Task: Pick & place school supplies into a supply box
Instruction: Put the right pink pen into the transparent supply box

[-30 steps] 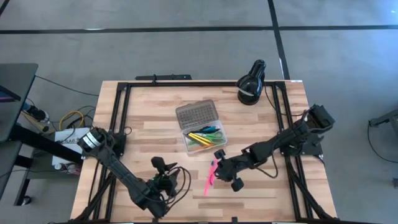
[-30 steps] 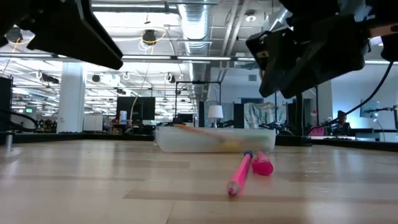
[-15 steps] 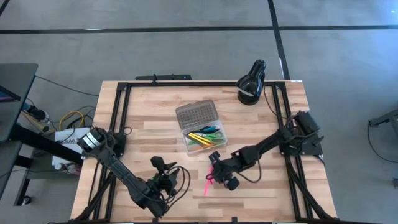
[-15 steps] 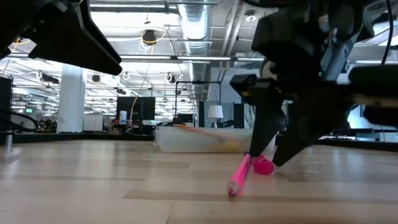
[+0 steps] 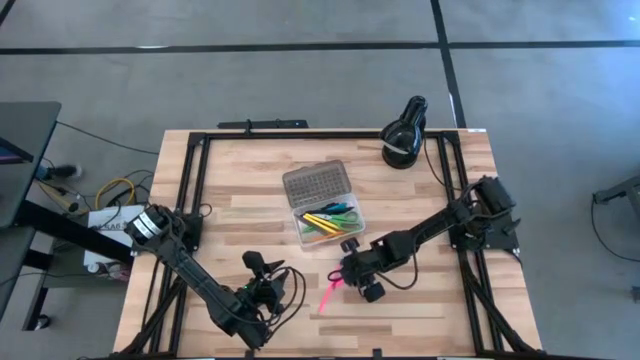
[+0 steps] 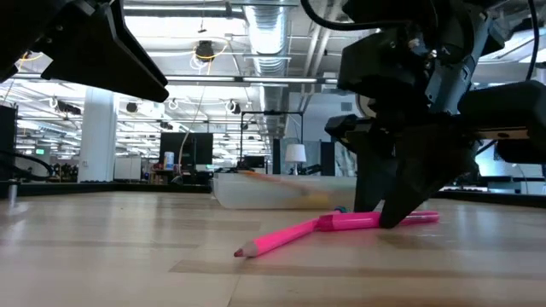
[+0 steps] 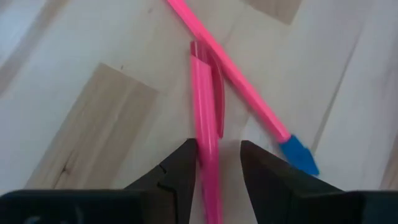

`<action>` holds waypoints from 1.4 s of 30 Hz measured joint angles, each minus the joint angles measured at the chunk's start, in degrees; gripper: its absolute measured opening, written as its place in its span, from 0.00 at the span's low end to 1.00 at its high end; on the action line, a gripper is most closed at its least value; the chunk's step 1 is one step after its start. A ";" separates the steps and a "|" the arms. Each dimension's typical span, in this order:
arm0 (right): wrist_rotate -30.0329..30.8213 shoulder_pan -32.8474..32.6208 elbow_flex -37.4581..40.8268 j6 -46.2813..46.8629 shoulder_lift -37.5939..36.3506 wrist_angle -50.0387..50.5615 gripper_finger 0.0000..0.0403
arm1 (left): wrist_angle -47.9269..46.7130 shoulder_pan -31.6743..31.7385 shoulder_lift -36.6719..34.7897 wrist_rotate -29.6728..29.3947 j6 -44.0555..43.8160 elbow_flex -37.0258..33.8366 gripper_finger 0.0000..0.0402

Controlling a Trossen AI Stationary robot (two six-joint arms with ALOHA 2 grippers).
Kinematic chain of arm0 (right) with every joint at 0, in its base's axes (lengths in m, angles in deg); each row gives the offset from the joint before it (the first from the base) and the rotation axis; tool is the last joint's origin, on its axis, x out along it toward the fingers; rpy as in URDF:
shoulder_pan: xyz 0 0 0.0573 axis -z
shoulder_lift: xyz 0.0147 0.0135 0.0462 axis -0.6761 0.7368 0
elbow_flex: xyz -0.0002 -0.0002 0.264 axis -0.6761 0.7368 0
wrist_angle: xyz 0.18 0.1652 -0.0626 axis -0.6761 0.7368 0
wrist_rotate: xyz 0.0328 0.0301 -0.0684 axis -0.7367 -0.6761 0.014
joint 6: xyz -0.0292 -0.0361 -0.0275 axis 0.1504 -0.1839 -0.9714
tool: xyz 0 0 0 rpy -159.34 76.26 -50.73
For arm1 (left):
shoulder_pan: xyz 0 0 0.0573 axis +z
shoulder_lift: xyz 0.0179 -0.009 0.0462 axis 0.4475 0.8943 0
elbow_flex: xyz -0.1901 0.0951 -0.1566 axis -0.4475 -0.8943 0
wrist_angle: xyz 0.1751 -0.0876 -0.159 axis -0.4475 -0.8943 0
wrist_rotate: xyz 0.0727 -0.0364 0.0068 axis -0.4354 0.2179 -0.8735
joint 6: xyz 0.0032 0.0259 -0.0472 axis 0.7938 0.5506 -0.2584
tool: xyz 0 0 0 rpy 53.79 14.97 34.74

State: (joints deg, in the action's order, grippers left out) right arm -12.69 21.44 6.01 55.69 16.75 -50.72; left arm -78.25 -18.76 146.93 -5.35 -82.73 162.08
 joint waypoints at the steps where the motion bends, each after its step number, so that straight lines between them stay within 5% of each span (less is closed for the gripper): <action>1: 0.08 0.00 0.00 1.19 -0.03 0.64 0.30 | -0.01 0.00 0.00 0.00 -0.01 0.00 0.38; 24: 1.32 -2.99 0.16 17.31 0.07 4.12 0.06 | -0.01 0.00 0.00 0.19 -0.01 0.02 0.38; 35: 0.67 -2.72 0.33 17.83 0.15 3.47 0.18 | -0.01 0.00 0.02 1.34 0.13 0.02 0.38; 42: -1.00 -1.99 0.15 20.33 0.09 5.07 0.15 | -0.01 0.00 0.02 1.52 0.14 0.02 0.38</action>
State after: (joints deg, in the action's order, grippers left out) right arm -13.69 19.45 6.17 76.01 16.84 -45.66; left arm -78.26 -18.76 146.95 -3.83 -82.59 162.10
